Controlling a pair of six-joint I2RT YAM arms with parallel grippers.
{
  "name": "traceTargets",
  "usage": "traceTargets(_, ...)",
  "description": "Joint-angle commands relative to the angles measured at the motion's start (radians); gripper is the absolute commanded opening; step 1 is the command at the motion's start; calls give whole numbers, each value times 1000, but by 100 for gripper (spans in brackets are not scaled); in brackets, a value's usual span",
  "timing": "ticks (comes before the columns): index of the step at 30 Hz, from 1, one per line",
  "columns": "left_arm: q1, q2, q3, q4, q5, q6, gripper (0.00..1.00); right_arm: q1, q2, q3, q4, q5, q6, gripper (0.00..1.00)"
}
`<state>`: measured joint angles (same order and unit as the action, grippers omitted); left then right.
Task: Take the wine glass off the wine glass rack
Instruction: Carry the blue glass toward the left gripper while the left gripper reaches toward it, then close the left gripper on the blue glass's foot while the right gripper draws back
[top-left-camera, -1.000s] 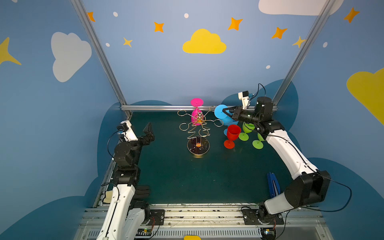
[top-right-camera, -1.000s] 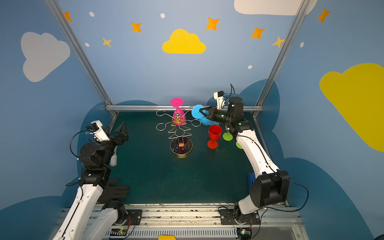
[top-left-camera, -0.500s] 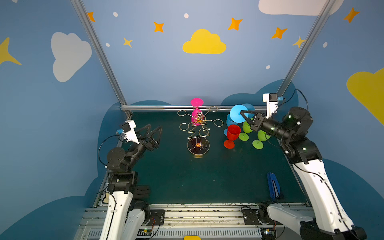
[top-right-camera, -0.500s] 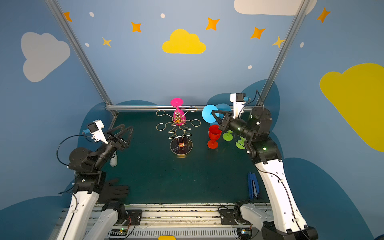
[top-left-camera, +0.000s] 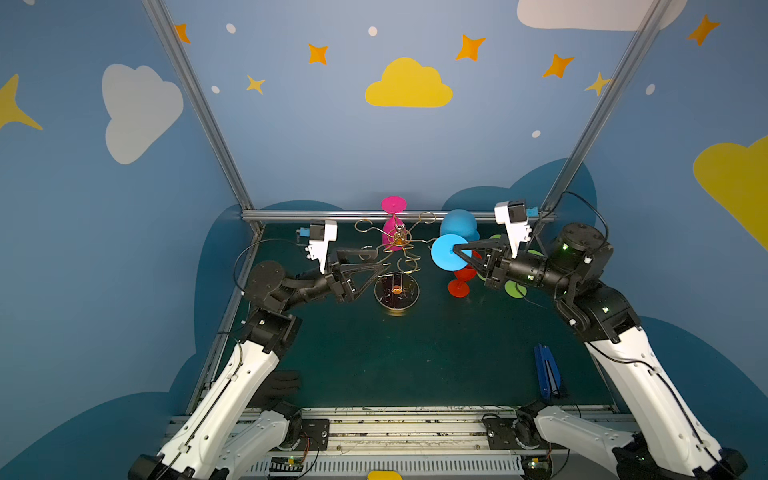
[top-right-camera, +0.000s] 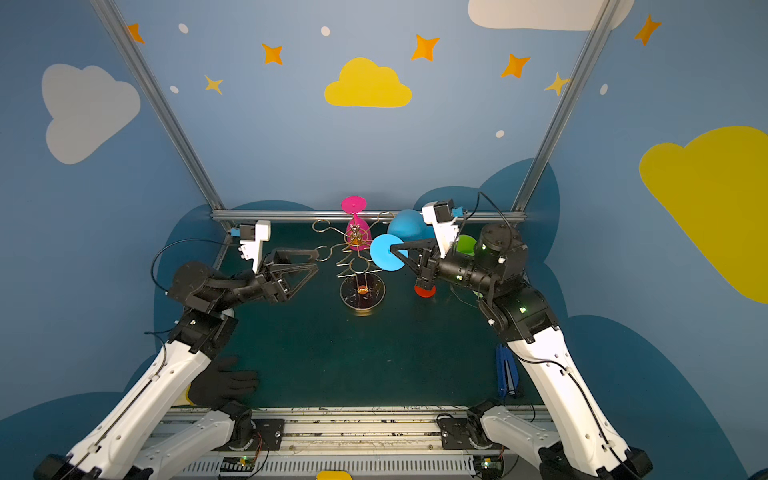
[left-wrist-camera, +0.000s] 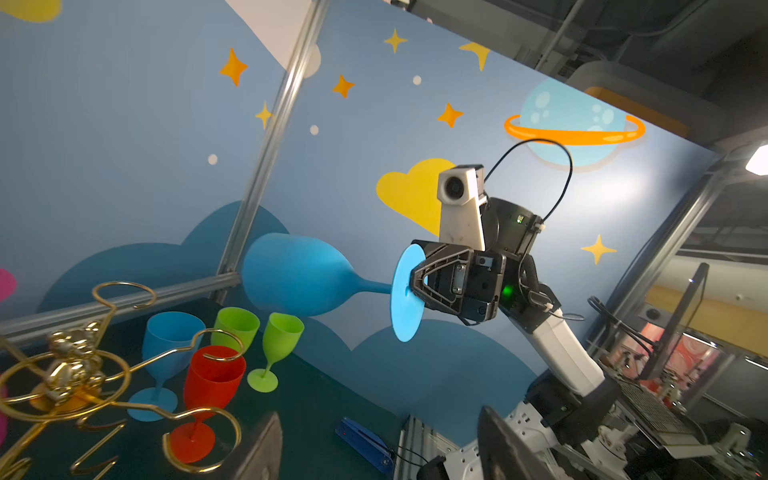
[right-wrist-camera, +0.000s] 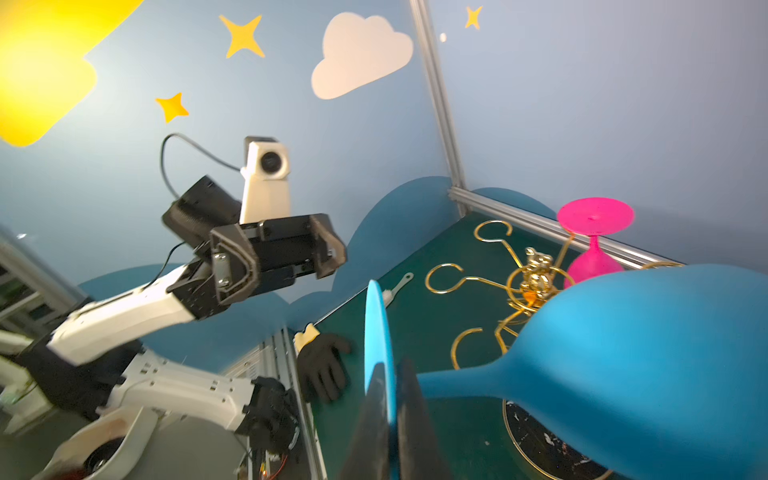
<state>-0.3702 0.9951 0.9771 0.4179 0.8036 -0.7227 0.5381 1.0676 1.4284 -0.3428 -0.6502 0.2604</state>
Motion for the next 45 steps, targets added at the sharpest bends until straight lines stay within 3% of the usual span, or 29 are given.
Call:
traceTargets(1, -44, 34, 41, 31, 25, 31, 71, 60, 10, 38, 5, -9, -51, 0)
traceTargets(13, -175, 134, 113, 62, 45, 28, 62, 194, 89, 72, -1, 61, -89, 0)
traceTargets(18, -192, 151, 120, 36, 44, 32, 42, 221, 100, 72, 7, 86, -99, 0)
traceTargets(32, -202, 134, 110, 52, 30, 17, 3, 234, 56, 37, 17, 152, -109, 0)
traceTargets(35, -202, 123, 101, 60, 13, 18, 3, 232, 35, 17, 25, 181, -113, 10)
traceTargets(45, -200, 104, 111, 72, -25, -20, 3, 230, -87, -83, 28, 330, -174, 56)
